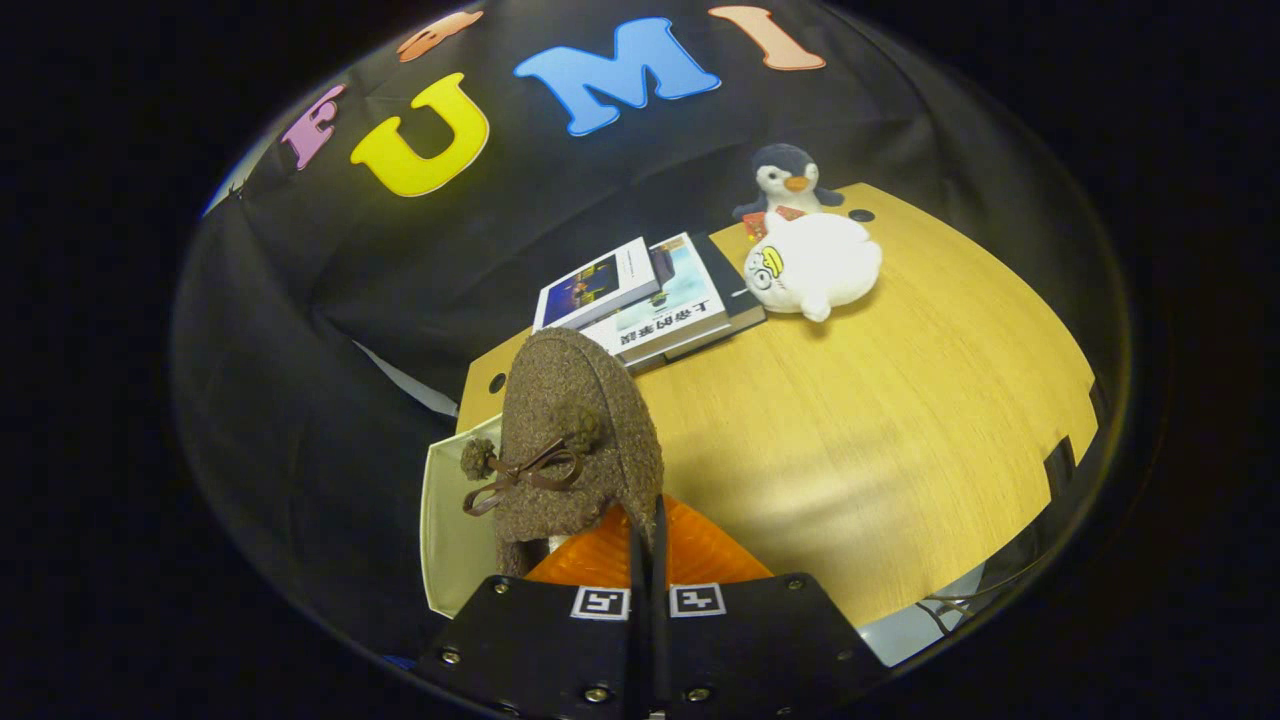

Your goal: Open the storage box then place both shoes into the box .Put the left shoe in first, then the right shoe, with the right side of both shoes facing outward in a uniform manner.

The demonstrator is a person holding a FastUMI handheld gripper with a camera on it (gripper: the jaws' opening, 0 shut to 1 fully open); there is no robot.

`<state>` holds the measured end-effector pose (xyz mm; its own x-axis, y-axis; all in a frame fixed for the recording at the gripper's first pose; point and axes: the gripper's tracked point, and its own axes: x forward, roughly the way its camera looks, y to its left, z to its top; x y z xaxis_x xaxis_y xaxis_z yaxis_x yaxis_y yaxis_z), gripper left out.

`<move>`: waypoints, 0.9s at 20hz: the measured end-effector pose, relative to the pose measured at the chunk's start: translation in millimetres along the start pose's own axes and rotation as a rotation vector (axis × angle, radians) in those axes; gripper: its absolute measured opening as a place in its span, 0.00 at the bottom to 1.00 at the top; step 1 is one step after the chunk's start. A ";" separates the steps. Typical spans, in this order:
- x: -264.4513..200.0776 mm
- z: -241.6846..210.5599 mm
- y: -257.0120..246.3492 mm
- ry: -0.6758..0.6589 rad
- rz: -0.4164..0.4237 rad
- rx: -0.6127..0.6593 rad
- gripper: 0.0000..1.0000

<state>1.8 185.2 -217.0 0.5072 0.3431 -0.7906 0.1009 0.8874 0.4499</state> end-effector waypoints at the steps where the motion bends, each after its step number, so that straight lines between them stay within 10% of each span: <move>1: 1.6 -1.9 12.5 0.000 0.011 -0.010 0.01; 10: 39.8 -32.2 105.0 0.020 0.063 -0.079 0.00; 18: 96.1 -72.7 108.7 0.093 -0.071 -0.156 0.01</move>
<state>-0.8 337.1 -274.3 0.4217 0.2986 -0.8561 -0.0043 0.9449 0.3275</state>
